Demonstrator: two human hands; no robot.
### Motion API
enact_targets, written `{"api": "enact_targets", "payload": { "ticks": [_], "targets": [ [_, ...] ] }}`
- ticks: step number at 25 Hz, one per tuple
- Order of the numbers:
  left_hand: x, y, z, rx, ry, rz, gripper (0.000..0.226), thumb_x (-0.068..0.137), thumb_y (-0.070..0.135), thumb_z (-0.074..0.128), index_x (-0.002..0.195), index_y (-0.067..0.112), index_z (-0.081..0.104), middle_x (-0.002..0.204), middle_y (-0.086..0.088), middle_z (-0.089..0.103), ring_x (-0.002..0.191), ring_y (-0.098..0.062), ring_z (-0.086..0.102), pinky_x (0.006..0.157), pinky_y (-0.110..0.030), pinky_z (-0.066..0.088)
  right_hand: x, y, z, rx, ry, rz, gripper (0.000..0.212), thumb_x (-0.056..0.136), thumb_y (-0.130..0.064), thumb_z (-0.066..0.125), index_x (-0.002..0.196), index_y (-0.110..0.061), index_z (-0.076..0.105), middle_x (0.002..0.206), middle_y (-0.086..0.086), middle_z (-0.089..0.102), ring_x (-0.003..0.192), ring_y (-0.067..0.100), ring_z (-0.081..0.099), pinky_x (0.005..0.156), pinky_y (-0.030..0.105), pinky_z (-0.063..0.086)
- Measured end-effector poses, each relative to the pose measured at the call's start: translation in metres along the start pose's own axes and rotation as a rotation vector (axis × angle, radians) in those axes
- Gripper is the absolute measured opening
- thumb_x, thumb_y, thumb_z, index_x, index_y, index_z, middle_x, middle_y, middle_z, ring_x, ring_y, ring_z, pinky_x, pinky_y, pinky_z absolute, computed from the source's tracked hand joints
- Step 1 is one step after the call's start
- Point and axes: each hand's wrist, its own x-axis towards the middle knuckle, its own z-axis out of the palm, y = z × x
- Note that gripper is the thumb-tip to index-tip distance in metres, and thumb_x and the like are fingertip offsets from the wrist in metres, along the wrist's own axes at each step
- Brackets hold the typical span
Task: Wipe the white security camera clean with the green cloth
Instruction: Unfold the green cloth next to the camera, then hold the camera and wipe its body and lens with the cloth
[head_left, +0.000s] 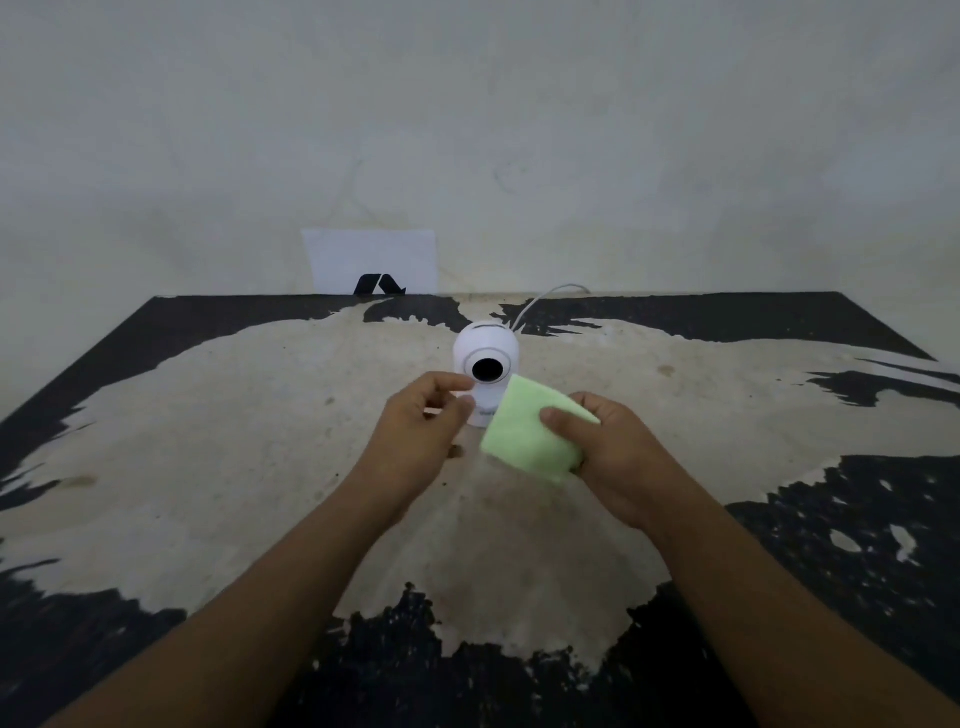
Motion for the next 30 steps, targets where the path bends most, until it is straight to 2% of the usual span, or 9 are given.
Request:
{"api": "enact_targets", "payload": {
  "ticks": [2, 5, 9, 13, 17, 20, 24, 28, 30],
  "targets": [
    [0.023, -0.017, -0.008, 0.251, 0.074, 0.006, 0.030, 0.089, 0.027, 0.058, 0.119, 0.023, 0.054, 0.100, -0.001, 0.055, 0.081, -0.014, 0.054, 0.069, -0.029, 0.049, 0.022, -0.011, -0.001, -0.003, 0.161, -0.051, 0.005, 0.089, -0.012, 0.060, 0.087, -0.009, 0.058, 0.085, 0.012, 0.062, 0.073, 0.025, 0.060, 0.064, 0.040, 0.050],
    [0.049, -0.037, -0.004, 0.532, 0.023, -0.008, 0.067, 0.080, 0.036, 0.068, 0.137, 0.024, 0.035, 0.126, -0.007, 0.050, 0.107, -0.022, 0.051, 0.093, -0.037, 0.044, 0.055, -0.013, 0.000, -0.252, 0.347, -0.101, 0.010, 0.094, -0.020, 0.050, 0.103, -0.014, 0.052, 0.106, 0.012, 0.060, 0.089, 0.026, 0.060, 0.075, 0.049, 0.055],
    [0.072, -0.050, 0.015, 0.639, -0.062, 0.068, 0.098, 0.063, 0.045, 0.079, 0.141, 0.021, 0.025, 0.138, -0.004, 0.047, 0.127, -0.029, 0.042, 0.107, -0.040, 0.028, 0.068, 0.001, 0.020, -0.514, 0.273, -0.185, 0.029, 0.097, -0.024, 0.038, 0.118, -0.016, 0.055, 0.117, 0.013, 0.061, 0.103, 0.029, 0.058, 0.090, 0.049, 0.051],
    [0.081, -0.054, 0.026, 0.677, 0.002, 0.055, 0.091, 0.065, 0.048, 0.075, 0.137, 0.022, 0.026, 0.133, -0.005, 0.052, 0.122, -0.033, 0.043, 0.096, -0.040, 0.033, 0.054, 0.014, 0.042, -0.450, 0.088, -0.118, 0.050, 0.097, -0.049, 0.028, 0.137, -0.022, 0.044, 0.137, 0.005, 0.054, 0.123, 0.022, 0.050, 0.099, 0.032, 0.037],
    [0.077, -0.053, 0.030, 0.700, 0.055, 0.052, 0.080, 0.073, 0.052, 0.068, 0.137, 0.024, 0.029, 0.129, -0.009, 0.054, 0.115, -0.031, 0.043, 0.085, -0.036, 0.030, 0.052, 0.012, 0.055, -0.506, 0.040, -0.223, 0.061, 0.095, -0.054, 0.029, 0.149, -0.029, 0.017, 0.150, 0.003, 0.040, 0.133, 0.023, 0.042, 0.108, 0.036, 0.035],
    [0.081, -0.057, 0.028, 0.730, 0.046, 0.052, 0.084, 0.073, 0.053, 0.068, 0.138, 0.026, 0.024, 0.132, -0.007, 0.052, 0.115, -0.029, 0.043, 0.086, -0.037, 0.032, 0.065, 0.001, 0.058, -0.469, 0.087, -0.244, 0.060, 0.095, -0.052, 0.031, 0.148, -0.026, 0.023, 0.148, 0.004, 0.042, 0.131, 0.022, 0.043, 0.107, 0.035, 0.035],
    [0.084, -0.061, 0.028, 0.729, 0.030, 0.054, 0.086, 0.071, 0.050, 0.071, 0.138, 0.026, 0.022, 0.133, -0.006, 0.052, 0.115, -0.030, 0.044, 0.089, -0.040, 0.035, 0.076, 0.004, 0.052, -0.436, 0.048, -0.043, 0.073, 0.088, -0.068, 0.020, 0.142, -0.022, 0.037, 0.143, 0.010, 0.049, 0.125, 0.025, 0.048, 0.107, 0.040, 0.037],
    [0.083, -0.058, 0.029, 0.725, 0.028, 0.067, 0.084, 0.073, 0.052, 0.068, 0.138, 0.023, 0.024, 0.132, -0.009, 0.052, 0.117, -0.031, 0.043, 0.087, -0.039, 0.033, 0.055, 0.014, 0.058, -0.366, 0.035, -0.036, 0.102, 0.064, -0.088, 0.016, 0.148, -0.031, 0.022, 0.149, 0.009, 0.042, 0.129, 0.022, 0.045, 0.110, 0.044, 0.034],
    [0.083, -0.057, 0.030, 0.738, 0.032, 0.048, 0.084, 0.074, 0.052, 0.067, 0.139, 0.023, 0.023, 0.134, -0.009, 0.051, 0.118, -0.031, 0.043, 0.088, -0.039, 0.034, 0.056, 0.007, 0.062, -0.362, 0.047, -0.151, 0.091, 0.073, -0.080, 0.017, 0.150, -0.030, 0.017, 0.153, 0.006, 0.036, 0.136, 0.024, 0.039, 0.113, 0.048, 0.033]
  ]
}}
